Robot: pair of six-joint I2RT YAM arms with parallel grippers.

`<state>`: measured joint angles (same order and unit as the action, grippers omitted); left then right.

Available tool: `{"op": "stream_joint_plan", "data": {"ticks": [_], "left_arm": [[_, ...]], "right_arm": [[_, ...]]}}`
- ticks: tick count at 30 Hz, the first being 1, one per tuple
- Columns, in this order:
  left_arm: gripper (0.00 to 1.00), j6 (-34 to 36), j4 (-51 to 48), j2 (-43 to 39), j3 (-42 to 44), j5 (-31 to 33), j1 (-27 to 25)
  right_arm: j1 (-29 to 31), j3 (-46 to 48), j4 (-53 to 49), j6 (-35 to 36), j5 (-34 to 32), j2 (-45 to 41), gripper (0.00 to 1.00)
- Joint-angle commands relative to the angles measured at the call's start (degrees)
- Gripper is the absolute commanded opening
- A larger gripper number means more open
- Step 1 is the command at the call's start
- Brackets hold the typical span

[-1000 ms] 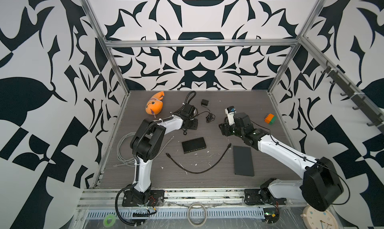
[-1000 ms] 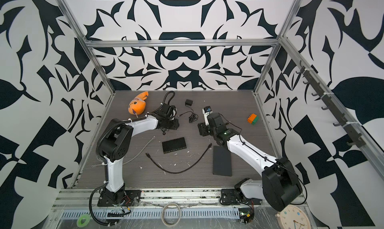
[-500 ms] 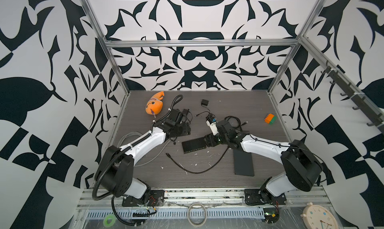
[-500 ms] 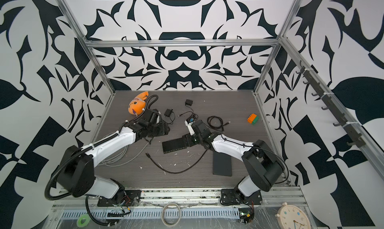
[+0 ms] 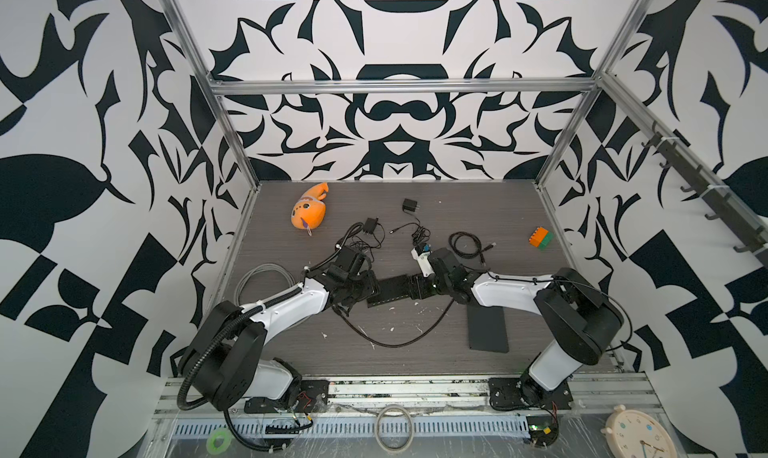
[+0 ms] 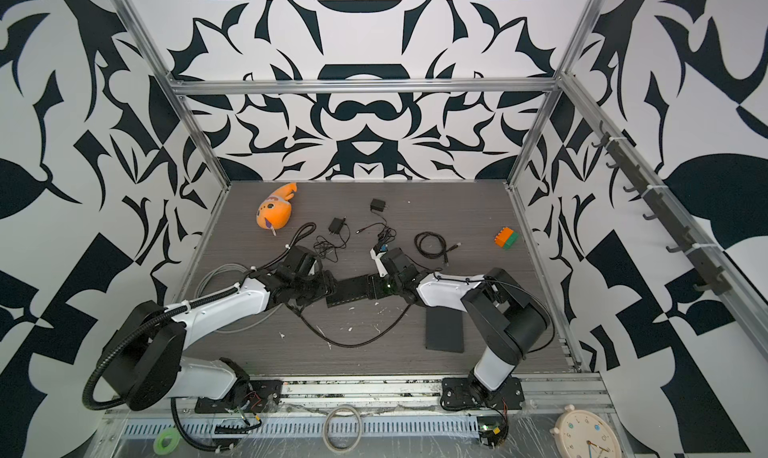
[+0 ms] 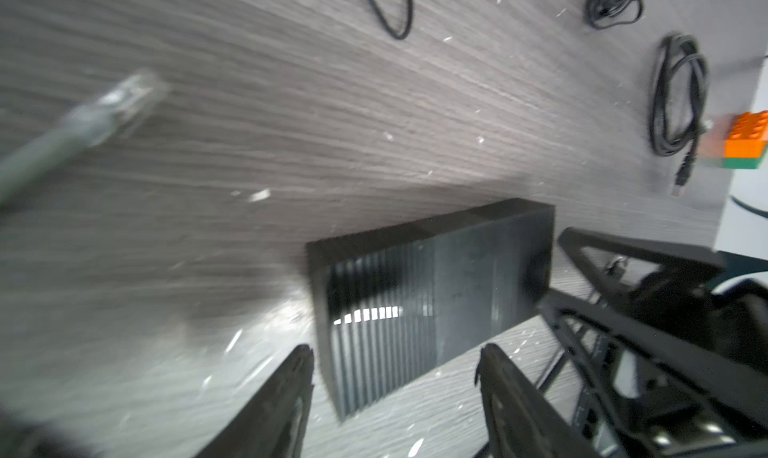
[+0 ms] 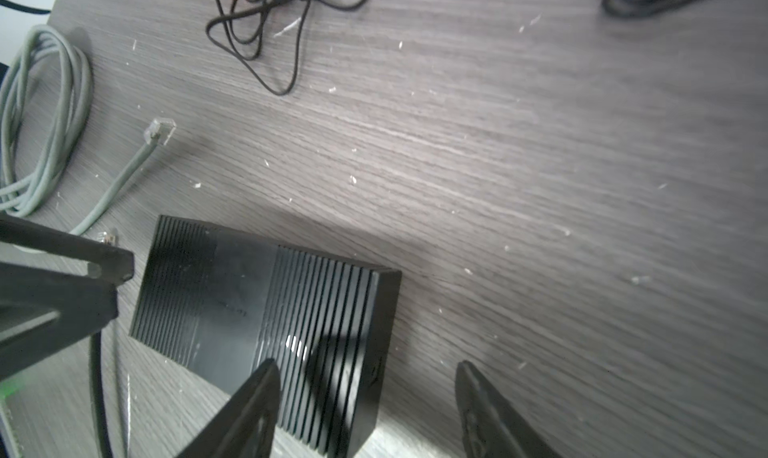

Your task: Insert the plug into the switch port

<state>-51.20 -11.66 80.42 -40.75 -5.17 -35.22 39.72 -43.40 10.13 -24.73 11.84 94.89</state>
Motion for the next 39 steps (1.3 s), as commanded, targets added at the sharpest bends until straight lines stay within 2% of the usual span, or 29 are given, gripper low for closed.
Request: {"op": "stream_joint_plan", "data": {"ticks": [1,9,14,22,27,31,33,35,39], "left_arm": [[0.67,-2.3,2.9,1.6,0.2,-1.7,0.0],[0.65,-3.2,6.2,4.5,0.4,-2.2,0.0],[0.65,-2.2,5.6,5.2,-1.7,-0.5,1.2],[0.66,2.6,-3.8,2.3,-5.4,11.0,3.6],[0.67,9.4,-10.0,1.4,-9.5,15.4,4.9],[0.65,14.8,-9.8,1.6,-13.7,14.1,9.9],[0.62,17.3,-7.8,3.5,-16.8,13.7,11.0],[0.60,19.4,-5.1,7.3,-20.6,12.9,11.1],[0.55,21.9,-2.0,20.2,-32.0,8.2,10.7]], "right_arm": [[0.3,0.1,3.6,-1.9,1.0,-0.6,0.70],[0.5,0.6,4.3,-3.4,3.3,-0.1,0.62],[3.4,-0.8,4.2,-3.7,3.9,1.6,0.60],[7.3,-6.9,4.8,-5.3,4.5,6.9,0.60],[6.7,-6.1,-0.9,-2.6,1.0,2.1,0.65],[4.6,-5.6,-9.1,0.7,-1.5,-4.2,0.69],[3.6,-5.6,-12.4,2.4,-4.6,-7.1,0.70],[2.0,-5.2,-13.3,3.3,-5.1,-9.0,0.71],[-1.0,-5.6,-13.7,3.2,-4.5,-9.3,0.70]]}}
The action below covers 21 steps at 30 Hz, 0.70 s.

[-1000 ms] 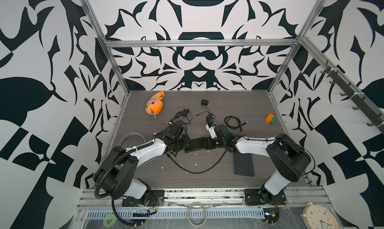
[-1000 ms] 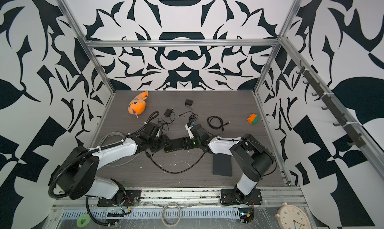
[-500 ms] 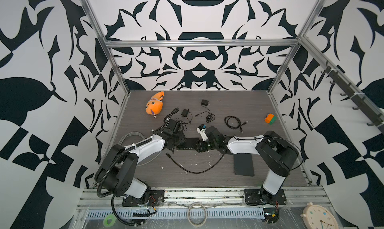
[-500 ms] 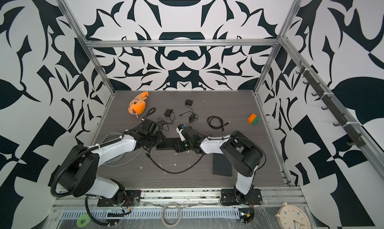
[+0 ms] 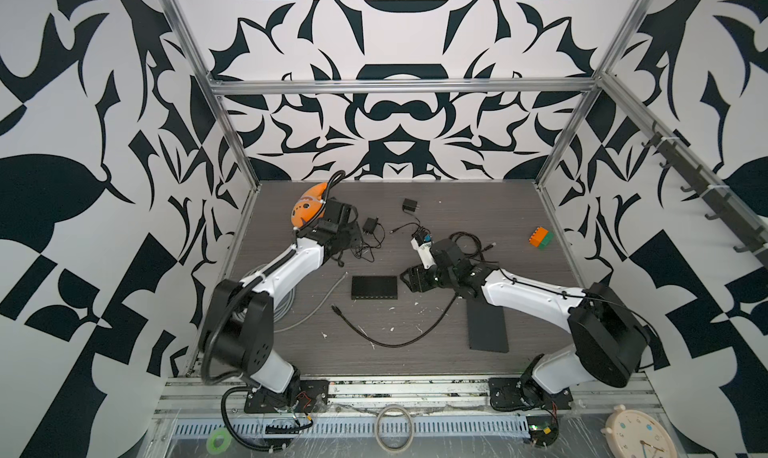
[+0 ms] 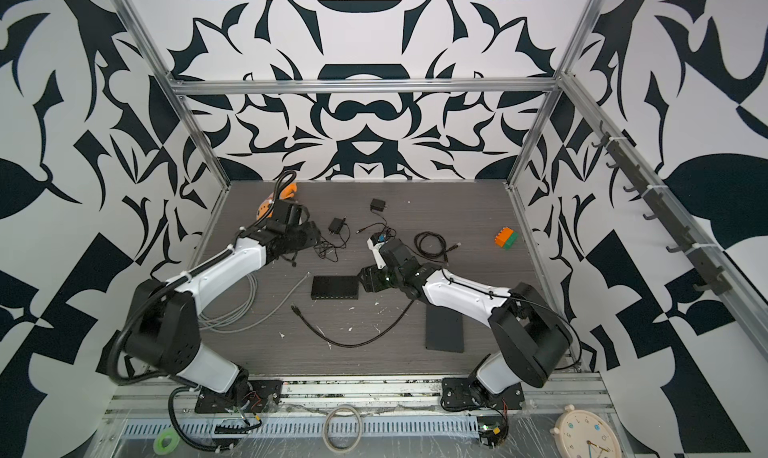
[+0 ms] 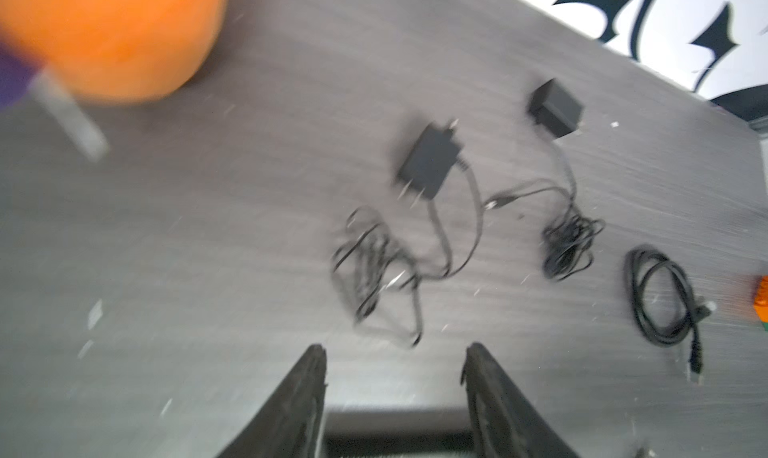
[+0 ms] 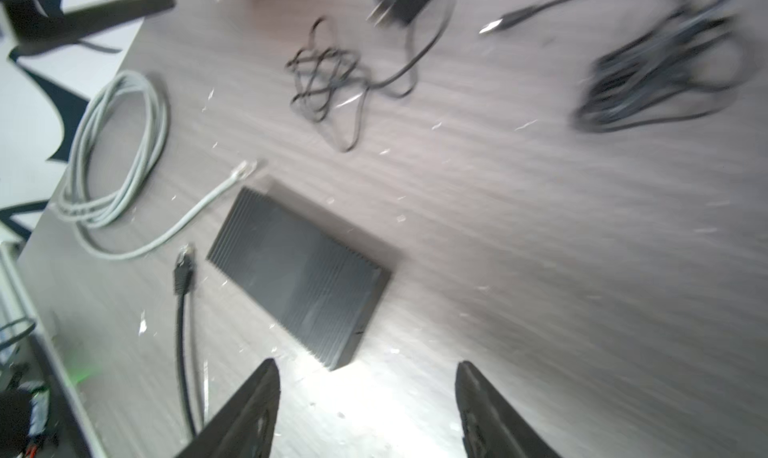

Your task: Insert the plug into the switch port

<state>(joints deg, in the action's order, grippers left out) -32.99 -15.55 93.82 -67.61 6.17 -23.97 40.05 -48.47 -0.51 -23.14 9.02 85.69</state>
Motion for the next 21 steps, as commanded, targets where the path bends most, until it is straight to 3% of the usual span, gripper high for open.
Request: {"op": "stream_joint_plan", "data": {"ticks": [1,4,6,8,11,21], "left_arm": [[0.54,4.2,0.9,10.3,-8.8,-3.5,-0.7],[0.51,4.4,-1.1,19.7,-17.7,-3.8,-0.9],[0.51,4.9,-2.1,24.3,-22.1,-0.4,-1.0],[0.58,5.5,-3.5,27.9,-25.7,4.8,-1.2],[0.62,8.1,-6.0,32.4,-30.5,7.3,-1.2],[0.64,12.6,-7.7,36.1,-31.3,7.8,-0.8]], "right_arm": [[-2.1,-0.7,-3.1,1.0,-2.0,0.1,0.70],[-5.1,1.9,0.1,-1.9,-0.8,0.7,0.70],[-7.2,3.5,1.4,-3.8,0.4,1.1,0.68],[-8.5,4.1,2.7,-4.7,1.8,1.7,0.67],[-8.9,3.0,2.4,-3.8,3.1,2.8,0.67],[-9.7,0.8,1.9,-2.2,3.9,5.3,0.67]]}}
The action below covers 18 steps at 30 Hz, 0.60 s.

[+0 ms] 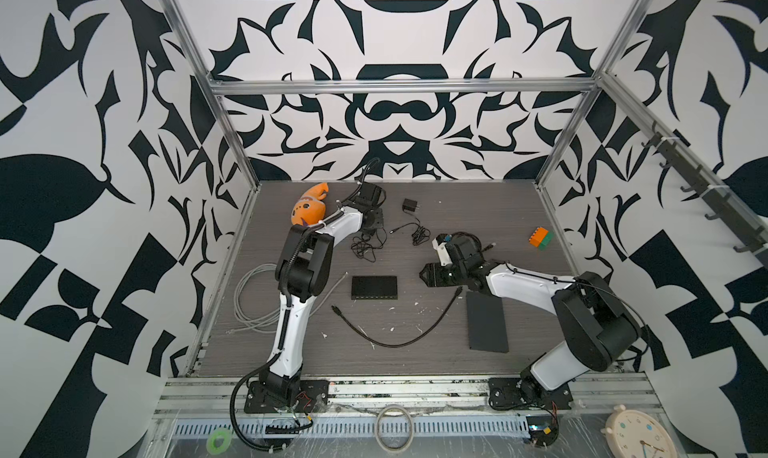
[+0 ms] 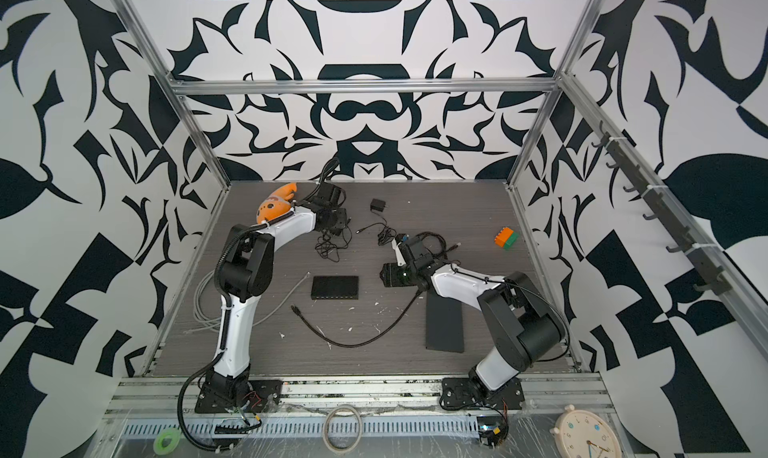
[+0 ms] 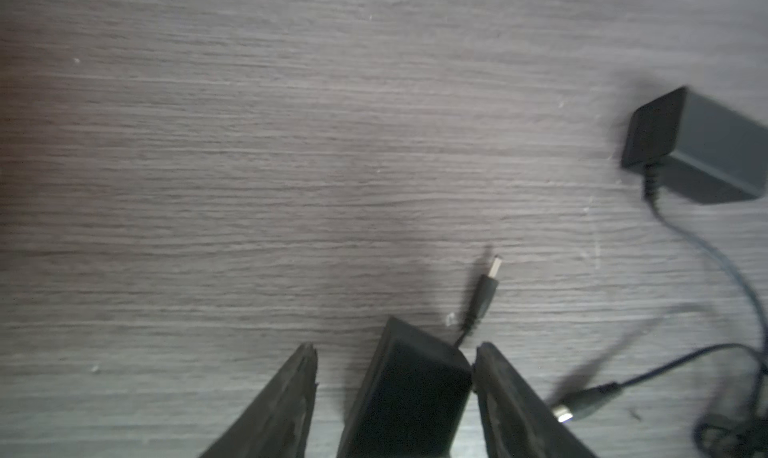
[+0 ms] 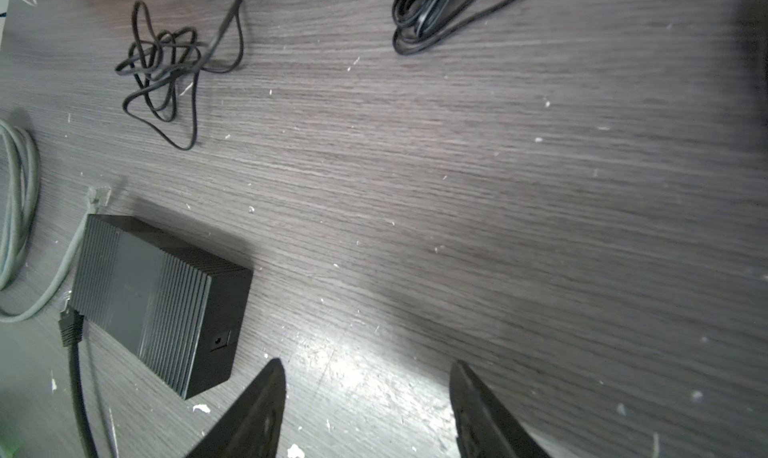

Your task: Insert the plug into the switch port

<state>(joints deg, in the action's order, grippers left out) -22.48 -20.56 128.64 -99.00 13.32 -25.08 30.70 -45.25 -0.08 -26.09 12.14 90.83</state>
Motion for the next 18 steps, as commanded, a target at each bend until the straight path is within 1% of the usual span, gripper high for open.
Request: {"op": "stream_joint_plan", "data": {"ticks": [1,4,7,9,11,13,15,18], "left_arm": [[0.63,3.3,-2.2,1.3,0.4,-0.4,0.3],[0.63,7.6,-2.2,2.3,0.1,-4.7,0.3],[0.63,9.1,-2.8,2.6,0.1,-7.4,0.3],[0.61,10.1,-3.3,2.1,0.7,-7.6,0.4],[0.55,11.5,-4.5,1.4,1.2,-6.4,0.6],[0.46,12.4,-5.4,0.1,2.4,-5.6,1.3],[0.40,12.3,-3.4,-2.5,5.4,-7.9,2.8],[0.34,11.5,-0.5,-6.2,9.2,-13.2,5.2]], "right_arm": [[-0.4,-2.6,1.7,0.8,0.9,0.5,0.67],[-0.4,-3.6,2.0,0.8,1.1,1.9,0.66],[-0.3,-5.2,1.7,0.8,1.5,3.2,0.66],[-0.4,-6.2,1.6,0.5,1.4,3.7,0.66],[-0.3,-8.0,0.7,0.1,0.4,4.4,0.66],[-0.4,-10.6,-0.1,-0.3,0.3,5.4,0.65],[-0.1,-12.8,-0.4,-0.7,0.4,6.7,0.65],[0.7,-16.7,-1.2,-0.9,0.4,9.7,0.65]]}}
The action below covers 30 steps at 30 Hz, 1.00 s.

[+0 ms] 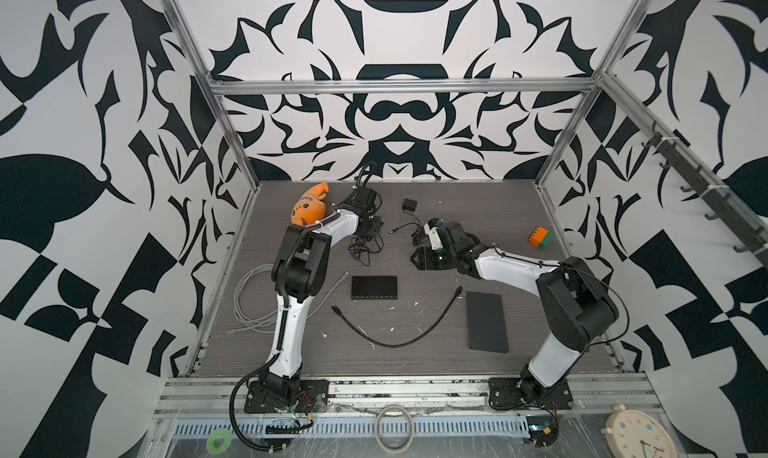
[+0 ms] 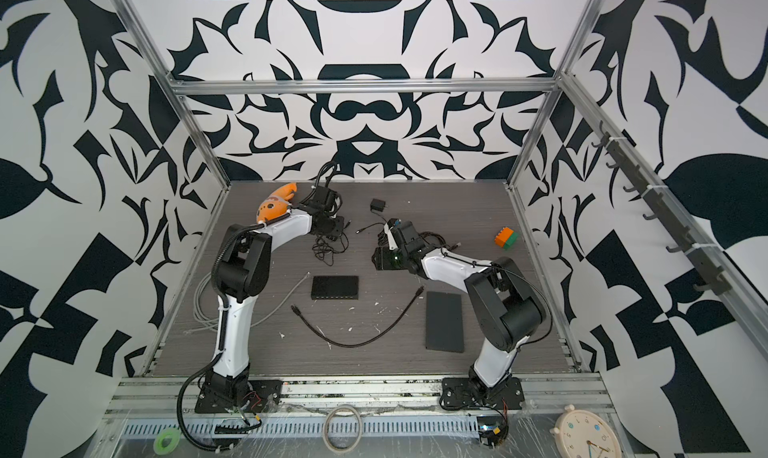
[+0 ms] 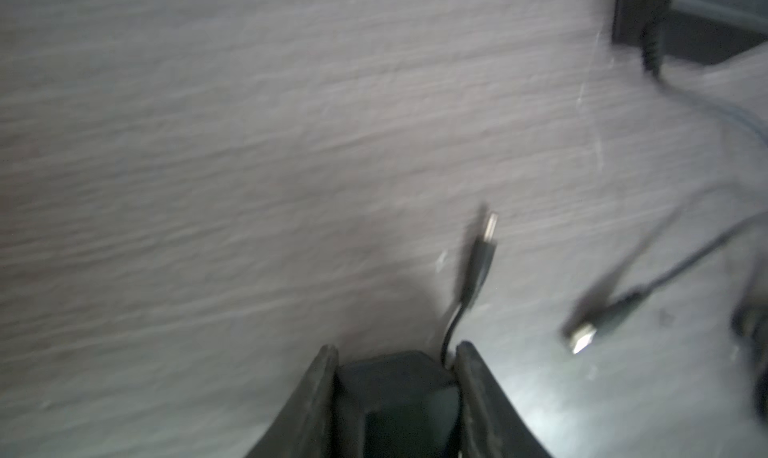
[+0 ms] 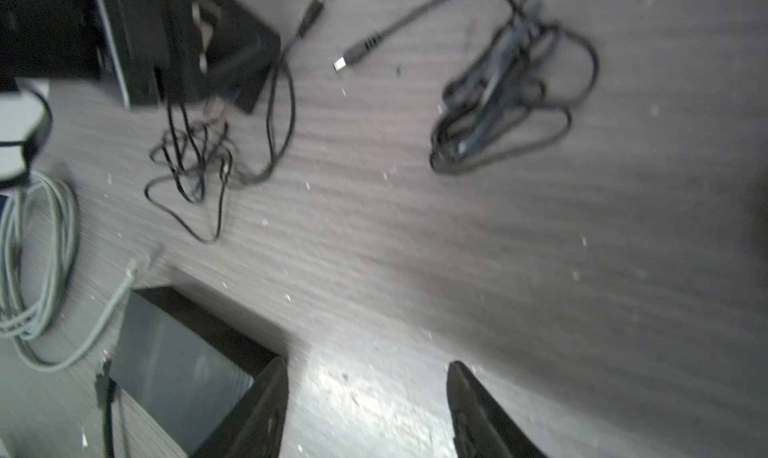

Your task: Insert the plug into the switch port

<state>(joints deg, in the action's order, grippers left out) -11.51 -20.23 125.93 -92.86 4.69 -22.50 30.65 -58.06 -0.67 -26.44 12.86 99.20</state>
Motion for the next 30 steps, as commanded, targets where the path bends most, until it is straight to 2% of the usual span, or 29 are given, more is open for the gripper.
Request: {"op": "stream_joint_plan", "data": {"ticks": [1,7,11,14,17,19,24,30], "left_arm": [[0.32,1.0,-0.2,-4.5,4.0,-6.7,3.3],[0.28,5.0,-0.6,-7.6,5.9,-11.9,5.3],[0.28,2.9,2.5,-11.9,8.8,-23.5,8.5],[0.28,4.7,1.8,-13.6,9.5,-27.8,9.4],[0.28,5.9,-0.2,-13.8,9.2,-25.9,9.7],[0.27,3.8,1.7,-15.0,11.0,-23.8,10.9],[0.26,-2.0,9.5,-16.8,16.1,-27.5,15.3],[0.26,-2.2,11.3,-15.6,17.8,-30.3,15.8]], "right_arm": [[1.3,-5.4,-0.7,-0.5,-0.1,2.5,0.64],[4.9,-15.4,-1.2,-2.0,-0.4,10.8,0.64],[5.6,-20.6,-1.9,-4.6,0.0,15.8,0.63],[5.6,-21.5,-0.9,-7.0,-1.0,16.8,0.63],[5.5,-22.6,-1.6,-8.5,-3.3,17.5,0.63],[5.6,-24.0,-2.3,-8.2,-3.9,18.8,0.63],[7.6,-27.1,-1.2,-4.8,-1.8,22.2,0.64],[7.8,-28.9,6.7,-12.8,5.1,26.0,0.61]]}}
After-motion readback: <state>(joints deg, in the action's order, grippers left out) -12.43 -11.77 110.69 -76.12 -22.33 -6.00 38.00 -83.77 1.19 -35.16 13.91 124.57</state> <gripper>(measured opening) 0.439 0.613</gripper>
